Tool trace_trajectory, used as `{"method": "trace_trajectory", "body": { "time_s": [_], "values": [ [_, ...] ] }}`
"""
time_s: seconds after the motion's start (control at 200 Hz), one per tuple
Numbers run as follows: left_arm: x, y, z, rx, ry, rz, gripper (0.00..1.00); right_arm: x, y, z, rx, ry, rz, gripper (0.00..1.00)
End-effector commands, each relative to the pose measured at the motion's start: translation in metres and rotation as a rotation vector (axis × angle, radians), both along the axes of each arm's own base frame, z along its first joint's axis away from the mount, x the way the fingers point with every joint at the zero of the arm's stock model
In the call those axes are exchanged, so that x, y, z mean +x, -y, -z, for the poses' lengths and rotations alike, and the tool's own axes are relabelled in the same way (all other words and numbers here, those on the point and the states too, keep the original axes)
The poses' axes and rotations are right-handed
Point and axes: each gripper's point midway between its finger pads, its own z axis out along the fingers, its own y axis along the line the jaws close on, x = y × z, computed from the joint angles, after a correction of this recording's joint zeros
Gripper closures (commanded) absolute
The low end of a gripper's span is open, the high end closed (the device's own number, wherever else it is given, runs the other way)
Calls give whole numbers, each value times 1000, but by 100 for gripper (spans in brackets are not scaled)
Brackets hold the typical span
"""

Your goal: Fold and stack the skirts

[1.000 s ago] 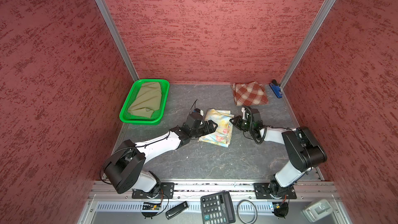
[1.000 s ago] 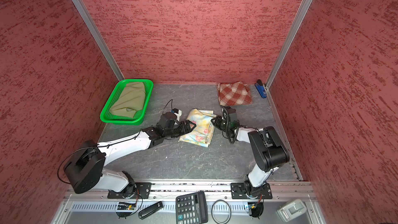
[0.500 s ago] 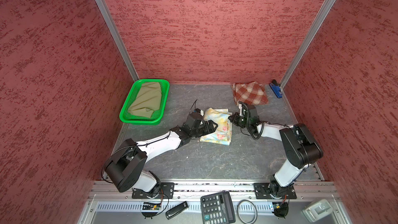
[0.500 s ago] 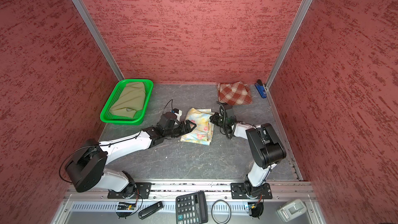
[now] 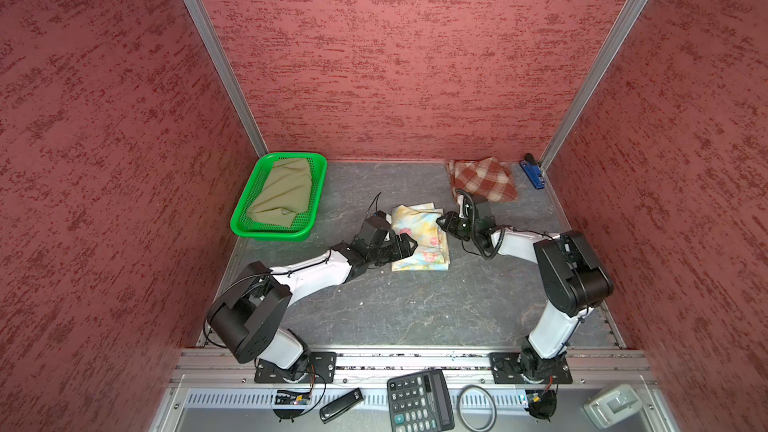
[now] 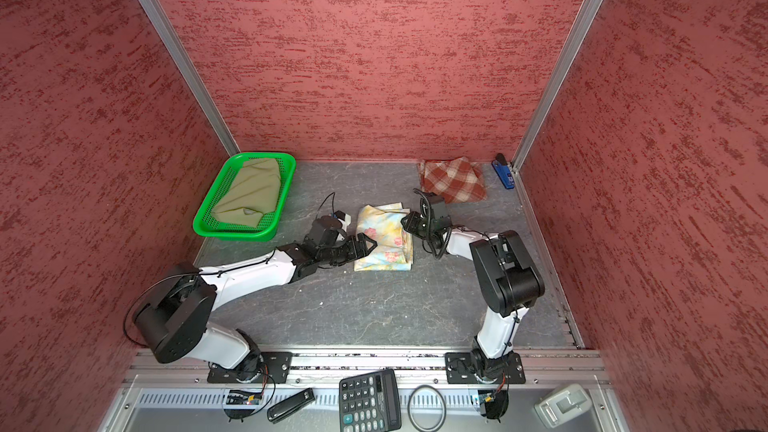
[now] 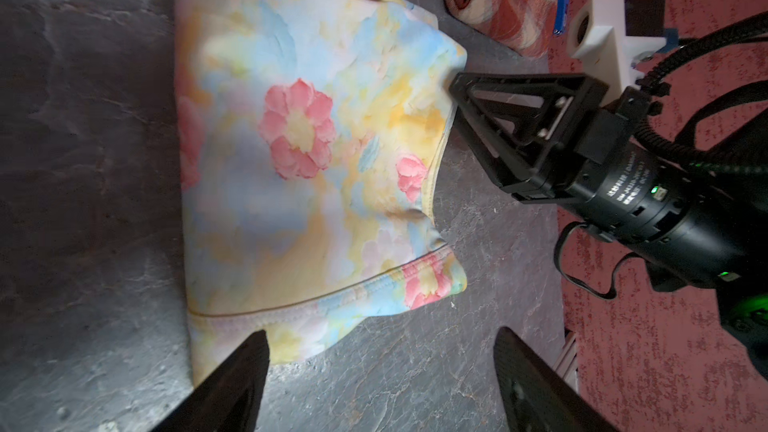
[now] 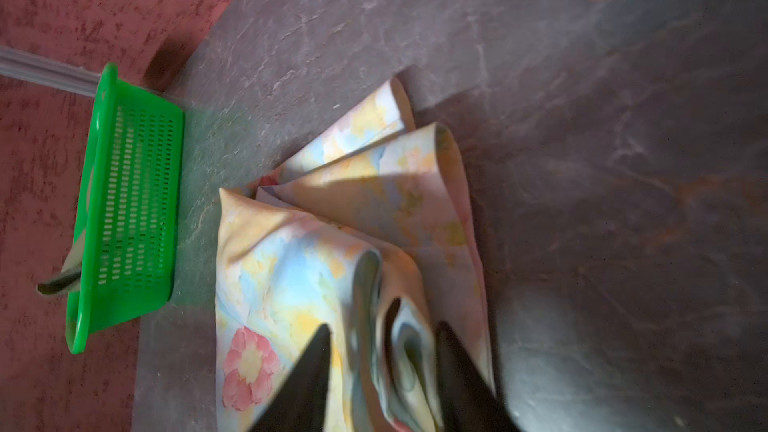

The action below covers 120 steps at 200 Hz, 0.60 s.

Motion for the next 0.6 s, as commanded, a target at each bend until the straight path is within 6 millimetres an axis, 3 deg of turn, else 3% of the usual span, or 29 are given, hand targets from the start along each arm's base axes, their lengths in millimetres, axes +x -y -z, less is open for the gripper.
{"method": "trace_trajectory", "body": {
  "time_s": [0.0, 0.14, 0.306, 0.396, 0.431, 0.596],
  "values": [
    [15, -3, -13, 11, 45, 7, 14, -1, 16, -23, -83, 62, 31, 42],
    [36, -5, -31, 13, 87, 4, 13, -10, 20, -47, -96, 113, 26, 34],
    [59, 18, -42, 7, 106, 82, 13, -28, 18, -62, -42, 151, 3, 34],
    [76, 33, -37, 5, 106, 122, 14, -40, 13, -63, 5, 169, -26, 37],
    [82, 38, -35, 0, 106, 134, 14, -44, 13, -73, 24, 201, -33, 37],
    [111, 67, -16, -70, 85, 204, 14, -64, 8, -74, 54, 234, -92, 43]
  ]
}}
